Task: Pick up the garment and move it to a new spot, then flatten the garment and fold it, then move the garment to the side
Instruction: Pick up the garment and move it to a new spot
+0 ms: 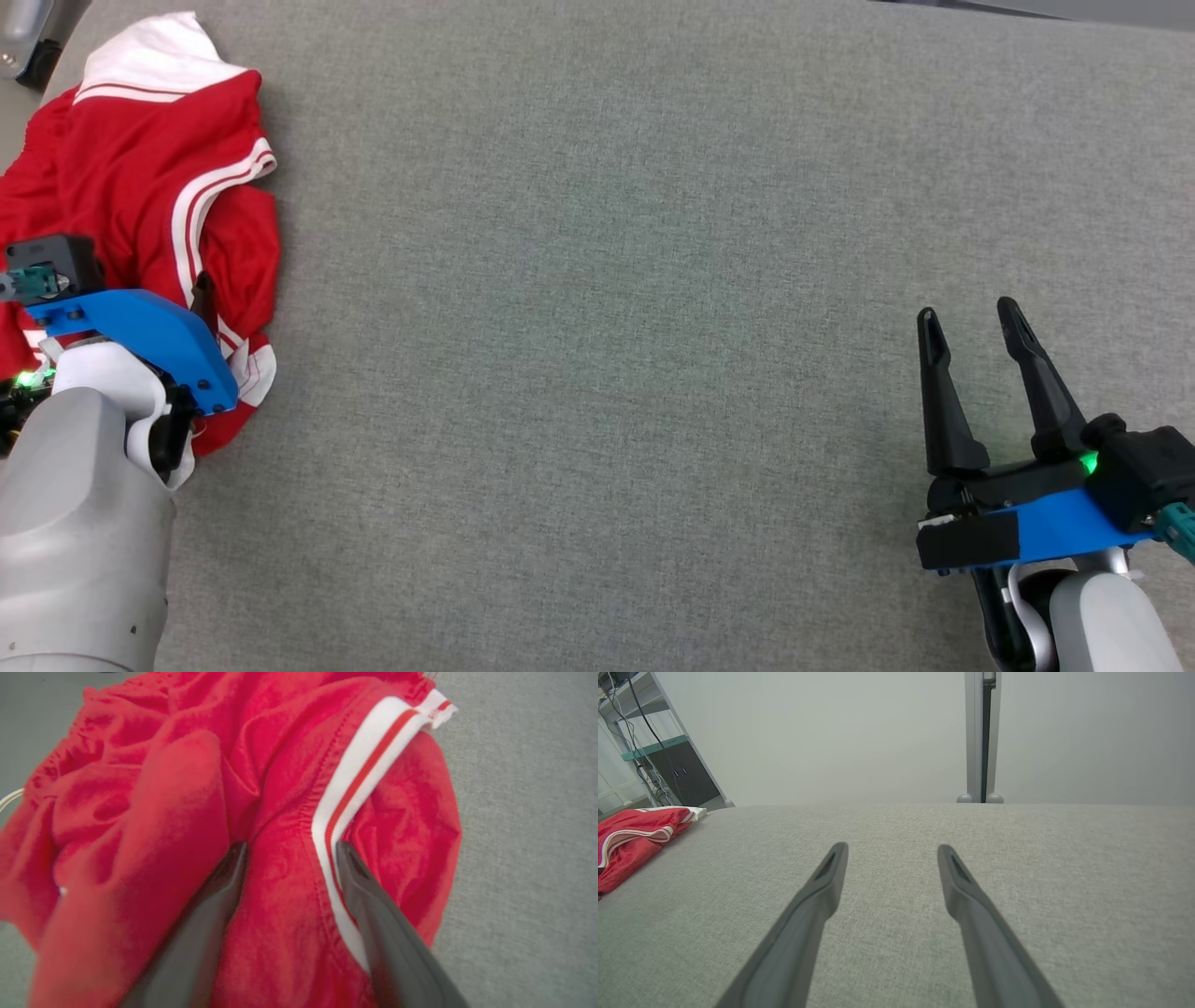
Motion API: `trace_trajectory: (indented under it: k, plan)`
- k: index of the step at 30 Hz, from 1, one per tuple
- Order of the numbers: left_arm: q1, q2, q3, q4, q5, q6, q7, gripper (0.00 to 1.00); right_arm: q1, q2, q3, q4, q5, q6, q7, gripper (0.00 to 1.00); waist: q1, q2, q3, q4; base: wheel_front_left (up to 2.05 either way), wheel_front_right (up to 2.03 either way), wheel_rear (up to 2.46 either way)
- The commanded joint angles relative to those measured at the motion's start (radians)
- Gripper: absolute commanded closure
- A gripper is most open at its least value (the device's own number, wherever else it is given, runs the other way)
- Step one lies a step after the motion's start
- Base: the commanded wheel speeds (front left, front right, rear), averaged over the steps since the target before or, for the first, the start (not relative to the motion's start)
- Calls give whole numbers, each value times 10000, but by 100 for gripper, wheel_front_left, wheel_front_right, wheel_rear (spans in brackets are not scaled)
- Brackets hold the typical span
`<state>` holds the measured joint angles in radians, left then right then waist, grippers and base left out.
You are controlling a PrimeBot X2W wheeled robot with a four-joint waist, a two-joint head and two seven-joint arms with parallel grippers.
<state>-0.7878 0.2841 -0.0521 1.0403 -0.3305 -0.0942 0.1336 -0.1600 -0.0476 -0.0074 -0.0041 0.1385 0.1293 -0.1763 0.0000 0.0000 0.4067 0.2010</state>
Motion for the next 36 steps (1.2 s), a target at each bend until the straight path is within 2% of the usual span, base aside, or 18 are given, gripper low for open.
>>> trace_trajectory:
  k: [1, 2, 3, 13, 18, 22, 28, 36]
  plan:
    - [-76, -4, -50, 187, -52, -31, 108, 5, -96, -49, 17, 13, -10, 26, 33, 0, 0, 0, -51, -27, 0, 0, 0]
    - [-52, -6, -88, 250, -59, -66, 102, 91, -81, -49, 35, 22, 11, 26, 34, 0, 0, 0, -92, -46, 0, 0, 0]
    - [-52, 22, -91, 311, -97, -98, 30, 100, -55, -49, 52, 47, 29, 26, 25, 0, 0, 0, -150, -72, 0, 0, 0]
    - [-454, 348, -178, 5, 57, -78, -1848, 100, 233, -49, 99, 549, 454, 26, -295, 0, 0, 0, -1129, -419, 0, 0, 0]
    - [-931, 544, -466, -743, 319, -151, -2812, 100, 332, -49, 174, 823, 679, 26, -464, 0, 0, 0, -1540, -681, 0, 0, 0]
    - [-1389, 482, -760, -1668, 515, -173, -3246, 100, 370, -49, 260, 1050, 900, 26, -624, 0, 0, 0, -1791, -1026, 0, 0, 0]
    - [-2021, 187, -1189, -3614, 699, -196, -3134, 100, 293, -49, 417, 1318, 1256, 26, -805, 0, 0, 0, -1918, -1855, 0, 0, 0]
    - [-2287, -527, -2036, -6013, 624, -258, -2124, 100, 40, -48, 531, 1564, 1762, 26, -889, 0, 0, 0, -1719, -3416, 0, 0, 0]
